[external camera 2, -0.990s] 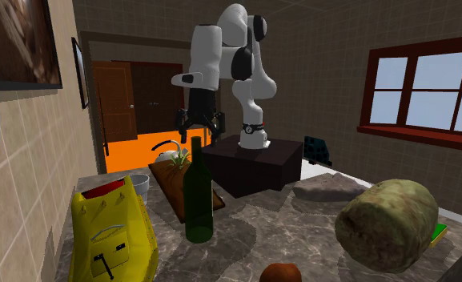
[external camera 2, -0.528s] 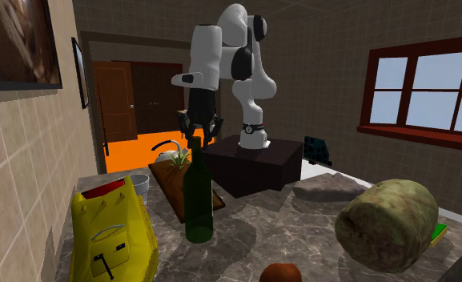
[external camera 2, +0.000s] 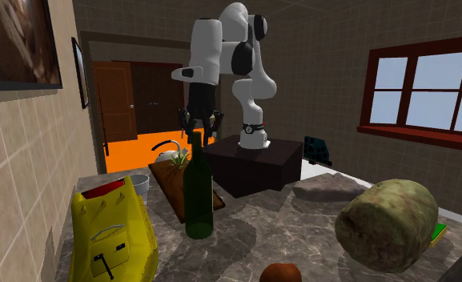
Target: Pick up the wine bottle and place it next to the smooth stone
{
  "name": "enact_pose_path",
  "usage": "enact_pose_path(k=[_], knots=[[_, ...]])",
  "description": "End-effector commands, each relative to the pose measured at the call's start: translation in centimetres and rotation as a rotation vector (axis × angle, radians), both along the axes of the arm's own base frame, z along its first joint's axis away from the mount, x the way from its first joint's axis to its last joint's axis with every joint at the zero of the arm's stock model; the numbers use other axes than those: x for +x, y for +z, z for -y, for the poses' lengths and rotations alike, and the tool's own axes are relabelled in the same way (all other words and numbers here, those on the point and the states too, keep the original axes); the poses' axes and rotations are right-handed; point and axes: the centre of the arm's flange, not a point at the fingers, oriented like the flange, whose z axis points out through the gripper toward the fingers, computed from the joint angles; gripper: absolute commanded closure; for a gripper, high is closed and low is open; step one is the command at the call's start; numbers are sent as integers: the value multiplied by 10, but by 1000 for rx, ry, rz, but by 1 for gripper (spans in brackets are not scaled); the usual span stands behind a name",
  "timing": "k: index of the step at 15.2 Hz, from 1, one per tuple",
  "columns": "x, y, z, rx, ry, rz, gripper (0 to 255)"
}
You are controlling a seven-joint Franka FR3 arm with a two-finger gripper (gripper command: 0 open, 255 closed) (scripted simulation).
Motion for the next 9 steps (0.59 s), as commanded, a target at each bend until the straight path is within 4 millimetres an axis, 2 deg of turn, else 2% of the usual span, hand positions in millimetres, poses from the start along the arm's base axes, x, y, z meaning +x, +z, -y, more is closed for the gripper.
enact_pose_path(k=[1, 9], knots=[[0, 11, 1, 0, 0, 0, 255], [0, 53, 1, 0, 0, 0, 255]])
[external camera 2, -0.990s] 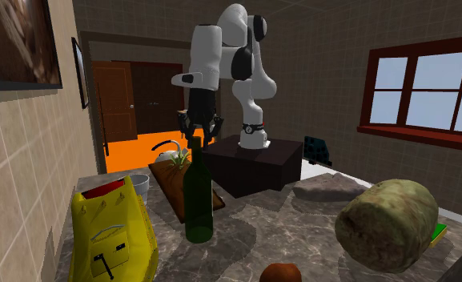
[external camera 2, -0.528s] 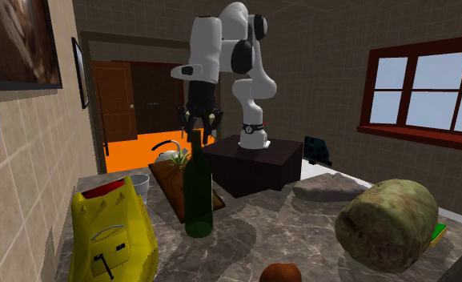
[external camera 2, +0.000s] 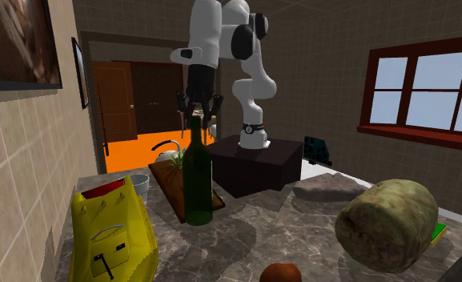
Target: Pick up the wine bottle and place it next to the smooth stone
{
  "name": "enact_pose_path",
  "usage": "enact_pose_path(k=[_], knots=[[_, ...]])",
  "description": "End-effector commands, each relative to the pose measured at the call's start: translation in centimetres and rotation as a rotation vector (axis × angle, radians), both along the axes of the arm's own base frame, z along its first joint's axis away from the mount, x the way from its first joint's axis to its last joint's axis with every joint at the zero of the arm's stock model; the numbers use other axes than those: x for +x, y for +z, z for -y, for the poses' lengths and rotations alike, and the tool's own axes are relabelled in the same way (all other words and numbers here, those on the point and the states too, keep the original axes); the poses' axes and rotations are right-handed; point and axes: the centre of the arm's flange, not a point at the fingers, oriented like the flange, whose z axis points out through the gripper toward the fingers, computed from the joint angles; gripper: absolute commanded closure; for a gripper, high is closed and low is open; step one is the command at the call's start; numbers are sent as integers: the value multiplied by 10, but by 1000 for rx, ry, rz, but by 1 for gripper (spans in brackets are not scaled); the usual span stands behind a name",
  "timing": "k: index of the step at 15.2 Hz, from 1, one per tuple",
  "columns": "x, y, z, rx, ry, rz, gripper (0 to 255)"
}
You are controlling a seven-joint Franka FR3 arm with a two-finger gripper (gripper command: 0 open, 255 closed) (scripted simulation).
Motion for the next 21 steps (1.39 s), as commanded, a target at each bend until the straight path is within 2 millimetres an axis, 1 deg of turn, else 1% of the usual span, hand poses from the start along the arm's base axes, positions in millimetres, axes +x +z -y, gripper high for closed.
enact_pose_path(k=[1, 14, 21], knots=[[0, 11, 0, 0, 0, 0, 255], [0, 78, 0, 0, 0, 0, 255], [-48, 78, -79, 0, 0, 0, 255]])
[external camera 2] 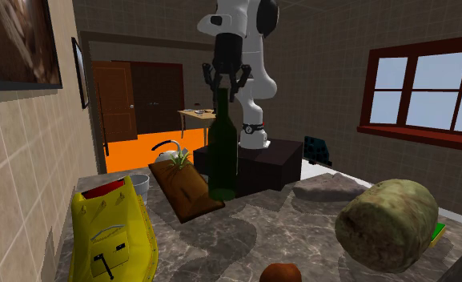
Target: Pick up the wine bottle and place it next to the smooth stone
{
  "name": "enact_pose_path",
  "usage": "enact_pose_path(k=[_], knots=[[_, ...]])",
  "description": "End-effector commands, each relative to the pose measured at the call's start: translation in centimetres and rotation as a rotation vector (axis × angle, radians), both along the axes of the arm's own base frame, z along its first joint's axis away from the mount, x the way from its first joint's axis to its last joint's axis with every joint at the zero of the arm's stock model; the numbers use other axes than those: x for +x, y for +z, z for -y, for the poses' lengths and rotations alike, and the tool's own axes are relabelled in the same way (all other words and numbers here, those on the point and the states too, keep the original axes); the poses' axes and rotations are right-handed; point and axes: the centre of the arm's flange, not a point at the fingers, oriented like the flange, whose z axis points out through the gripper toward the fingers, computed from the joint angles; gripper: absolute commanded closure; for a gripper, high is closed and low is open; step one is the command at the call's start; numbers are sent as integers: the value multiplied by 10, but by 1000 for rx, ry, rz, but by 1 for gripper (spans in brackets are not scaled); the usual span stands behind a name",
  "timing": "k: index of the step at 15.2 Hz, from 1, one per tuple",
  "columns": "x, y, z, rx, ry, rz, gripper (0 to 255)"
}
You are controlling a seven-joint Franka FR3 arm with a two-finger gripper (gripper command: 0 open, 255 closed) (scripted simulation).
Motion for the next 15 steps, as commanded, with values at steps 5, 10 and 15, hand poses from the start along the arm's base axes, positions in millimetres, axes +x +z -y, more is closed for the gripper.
enact_pose_path(k=[5, 10, 15], knots=[[-42, 0, -68, 0, -1, 1, 255], [-76, 0, -125, 0, -1, 1, 255], [-110, 1, -181, 0, -1, 1, 255]])
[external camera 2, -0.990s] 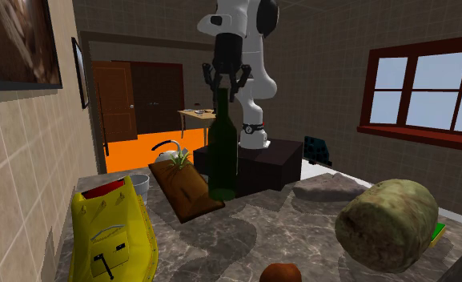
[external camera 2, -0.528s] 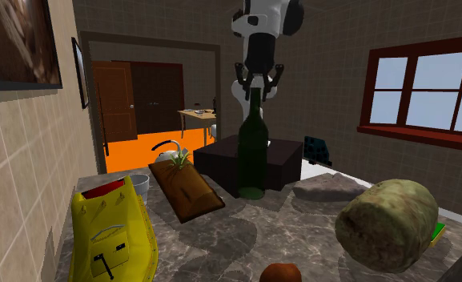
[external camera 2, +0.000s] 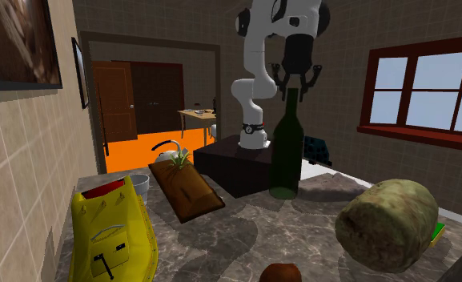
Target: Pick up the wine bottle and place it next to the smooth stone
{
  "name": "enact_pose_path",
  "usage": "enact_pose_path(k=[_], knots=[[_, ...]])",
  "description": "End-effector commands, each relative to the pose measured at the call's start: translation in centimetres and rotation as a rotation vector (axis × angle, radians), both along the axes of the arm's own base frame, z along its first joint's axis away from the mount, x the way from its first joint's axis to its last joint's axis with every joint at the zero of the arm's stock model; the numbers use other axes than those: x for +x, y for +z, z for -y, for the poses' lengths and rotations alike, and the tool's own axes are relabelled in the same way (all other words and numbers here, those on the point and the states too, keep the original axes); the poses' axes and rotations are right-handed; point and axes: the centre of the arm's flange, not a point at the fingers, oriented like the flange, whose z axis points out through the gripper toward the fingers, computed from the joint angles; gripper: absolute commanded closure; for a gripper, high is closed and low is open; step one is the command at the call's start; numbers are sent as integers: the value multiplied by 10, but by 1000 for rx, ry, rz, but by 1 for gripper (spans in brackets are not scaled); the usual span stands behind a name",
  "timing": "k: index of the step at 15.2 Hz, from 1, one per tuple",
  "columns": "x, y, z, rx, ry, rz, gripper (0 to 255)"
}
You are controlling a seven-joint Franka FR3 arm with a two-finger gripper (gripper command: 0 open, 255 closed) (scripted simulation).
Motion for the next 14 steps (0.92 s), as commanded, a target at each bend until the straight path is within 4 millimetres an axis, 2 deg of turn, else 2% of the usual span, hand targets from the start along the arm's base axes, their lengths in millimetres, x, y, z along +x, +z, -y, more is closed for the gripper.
enact_pose_path(k=[1, 8, 14], knots=[[-14, 1, -23, 1, -2, 1, 255], [-61, 1, -101, 1, -2, 1, 255], [-61, -31, -101, 1, -2, 1, 255]])
